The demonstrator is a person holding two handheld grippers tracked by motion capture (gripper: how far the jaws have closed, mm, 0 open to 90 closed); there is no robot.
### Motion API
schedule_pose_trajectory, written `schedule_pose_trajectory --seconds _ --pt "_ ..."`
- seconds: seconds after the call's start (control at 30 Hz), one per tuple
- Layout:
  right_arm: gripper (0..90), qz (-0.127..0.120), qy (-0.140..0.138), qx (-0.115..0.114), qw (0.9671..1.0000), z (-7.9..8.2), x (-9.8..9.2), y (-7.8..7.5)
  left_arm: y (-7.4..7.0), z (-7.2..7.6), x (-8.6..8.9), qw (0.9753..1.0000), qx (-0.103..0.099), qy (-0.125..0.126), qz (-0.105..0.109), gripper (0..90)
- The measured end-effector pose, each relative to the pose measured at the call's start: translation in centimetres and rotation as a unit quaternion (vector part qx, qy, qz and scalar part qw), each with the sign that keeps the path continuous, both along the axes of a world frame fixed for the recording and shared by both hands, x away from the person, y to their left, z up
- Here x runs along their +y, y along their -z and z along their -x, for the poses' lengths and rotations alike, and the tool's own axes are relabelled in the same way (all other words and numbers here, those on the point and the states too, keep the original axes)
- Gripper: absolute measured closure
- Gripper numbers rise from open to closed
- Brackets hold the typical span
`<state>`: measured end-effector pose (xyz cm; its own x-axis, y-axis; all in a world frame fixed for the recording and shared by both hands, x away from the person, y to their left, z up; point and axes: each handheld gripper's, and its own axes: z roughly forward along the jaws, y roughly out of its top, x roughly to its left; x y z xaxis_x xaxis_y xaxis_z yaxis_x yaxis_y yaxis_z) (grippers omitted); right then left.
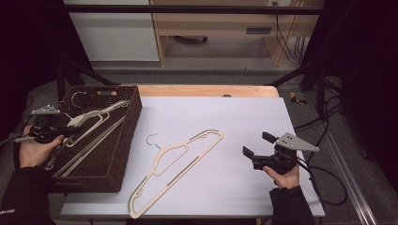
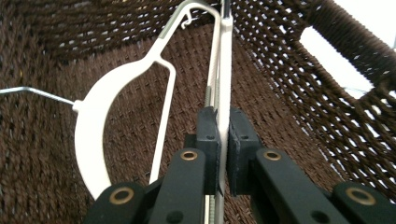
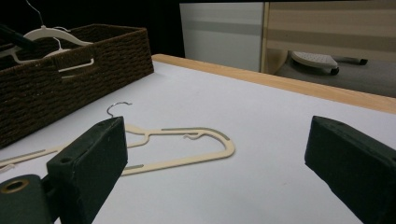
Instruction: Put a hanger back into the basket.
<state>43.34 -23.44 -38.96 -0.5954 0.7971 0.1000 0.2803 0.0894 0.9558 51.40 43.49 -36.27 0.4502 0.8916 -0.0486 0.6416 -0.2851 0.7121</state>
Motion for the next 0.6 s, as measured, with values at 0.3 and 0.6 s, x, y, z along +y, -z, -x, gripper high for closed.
schedule_pose_trajectory --seconds 0.3,0.6 --pt "6.2 0.004 -0.003 -0.001 1.0000 -0.1 0.1 0.1 1.2 -0.5 0.8 0.9978 0.041 -0.050 -0.018 82.8" --pt "6.1 0.004 -0.003 0.002 1.0000 -0.1 0.2 0.2 2.2 -0.7 2.1 0.9899 0.075 -0.115 -0.037 73.2"
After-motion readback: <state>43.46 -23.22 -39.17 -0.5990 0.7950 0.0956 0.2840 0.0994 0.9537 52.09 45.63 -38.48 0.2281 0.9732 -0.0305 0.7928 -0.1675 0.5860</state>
